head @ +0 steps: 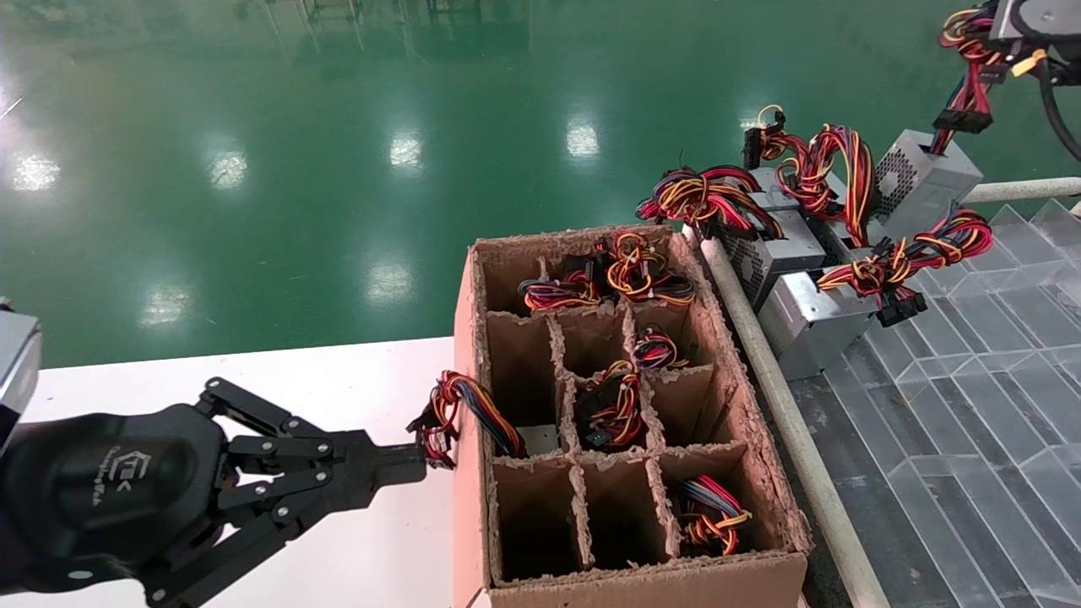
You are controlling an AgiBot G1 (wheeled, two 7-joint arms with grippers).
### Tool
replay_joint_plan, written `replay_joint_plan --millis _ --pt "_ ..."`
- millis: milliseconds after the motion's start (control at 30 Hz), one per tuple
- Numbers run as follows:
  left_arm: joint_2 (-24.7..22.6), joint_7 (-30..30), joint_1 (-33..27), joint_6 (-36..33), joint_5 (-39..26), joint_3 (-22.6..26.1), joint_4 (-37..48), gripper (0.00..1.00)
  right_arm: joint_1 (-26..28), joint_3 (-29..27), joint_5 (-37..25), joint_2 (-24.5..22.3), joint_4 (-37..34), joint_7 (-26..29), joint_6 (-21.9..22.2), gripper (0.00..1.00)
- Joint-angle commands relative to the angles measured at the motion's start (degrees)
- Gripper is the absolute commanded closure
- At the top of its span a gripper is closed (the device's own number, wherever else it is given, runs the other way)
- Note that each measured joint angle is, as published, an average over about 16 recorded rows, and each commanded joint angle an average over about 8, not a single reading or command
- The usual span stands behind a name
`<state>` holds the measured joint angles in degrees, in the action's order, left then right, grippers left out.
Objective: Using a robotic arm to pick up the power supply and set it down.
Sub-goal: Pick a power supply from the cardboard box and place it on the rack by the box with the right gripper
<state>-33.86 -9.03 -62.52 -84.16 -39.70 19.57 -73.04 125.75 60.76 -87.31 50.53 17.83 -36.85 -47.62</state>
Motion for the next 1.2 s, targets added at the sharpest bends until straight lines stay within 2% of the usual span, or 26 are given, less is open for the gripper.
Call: replay_joint_plan --millis 33,433,1200 --pt "0.0 0.0 0.0 0.0 0.0 0.0 0.0 1.0 0.0 -0.2 0.3 0.4 -0.8 -0.6 -0.2 1.0" --pt "0.0 0.0 0.0 0.0 0.0 0.0 0.0 1.0 -0.1 -0.7 0.9 3.2 -6.1 -3.4 2.6 1.0" --pt "0.0 0.0 0.0 0.0 0.0 0.0 0.0 1.0 -2.3 -3.2 4.7 6.9 -11.7 -8.4 4.4 1.0"
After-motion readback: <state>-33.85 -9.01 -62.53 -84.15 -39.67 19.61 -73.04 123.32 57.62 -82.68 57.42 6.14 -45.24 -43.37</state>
